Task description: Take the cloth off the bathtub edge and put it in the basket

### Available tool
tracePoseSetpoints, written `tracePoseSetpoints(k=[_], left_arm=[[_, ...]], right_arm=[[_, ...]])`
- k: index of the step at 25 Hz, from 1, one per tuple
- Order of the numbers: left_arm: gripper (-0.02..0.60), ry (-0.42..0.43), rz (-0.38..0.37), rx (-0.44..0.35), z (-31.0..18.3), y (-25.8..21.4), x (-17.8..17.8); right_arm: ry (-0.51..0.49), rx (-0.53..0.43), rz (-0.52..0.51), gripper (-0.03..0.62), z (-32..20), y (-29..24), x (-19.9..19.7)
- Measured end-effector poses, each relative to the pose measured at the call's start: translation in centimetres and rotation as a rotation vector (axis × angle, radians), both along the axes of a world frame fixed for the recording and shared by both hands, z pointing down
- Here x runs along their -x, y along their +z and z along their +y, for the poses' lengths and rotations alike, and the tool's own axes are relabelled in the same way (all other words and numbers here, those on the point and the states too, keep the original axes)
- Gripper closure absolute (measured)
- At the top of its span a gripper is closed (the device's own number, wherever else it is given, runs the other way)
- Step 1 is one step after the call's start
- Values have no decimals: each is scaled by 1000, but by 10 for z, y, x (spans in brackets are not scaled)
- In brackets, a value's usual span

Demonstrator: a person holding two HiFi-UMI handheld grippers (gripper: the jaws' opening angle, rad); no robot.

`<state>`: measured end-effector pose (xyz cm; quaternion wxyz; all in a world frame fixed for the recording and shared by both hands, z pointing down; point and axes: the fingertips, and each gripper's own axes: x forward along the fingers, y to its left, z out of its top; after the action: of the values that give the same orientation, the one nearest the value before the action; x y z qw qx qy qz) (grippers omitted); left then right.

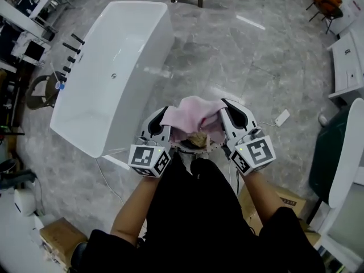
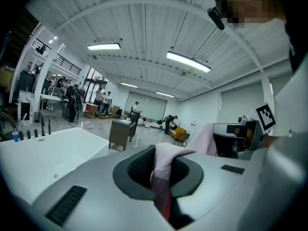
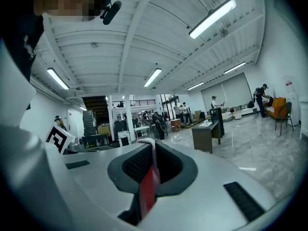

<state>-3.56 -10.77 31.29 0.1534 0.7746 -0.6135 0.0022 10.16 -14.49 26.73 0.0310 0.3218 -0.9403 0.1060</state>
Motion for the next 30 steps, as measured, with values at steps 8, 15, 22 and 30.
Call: tracePoseSetpoints(k=[8, 15, 22, 30], left_arm=[[555, 47, -7, 138, -23, 79, 14], [555, 11, 24, 228, -31, 143, 29], [555, 73, 54, 336, -28, 234, 21], [555, 70, 56, 420, -36, 317, 26]], right_arm=[[47, 68, 107, 560, -28, 66, 20], [60, 162, 159, 560, -32, 132, 28], [58, 241, 228, 560, -45, 207, 33], [55, 299, 278, 560, -52, 295, 55]])
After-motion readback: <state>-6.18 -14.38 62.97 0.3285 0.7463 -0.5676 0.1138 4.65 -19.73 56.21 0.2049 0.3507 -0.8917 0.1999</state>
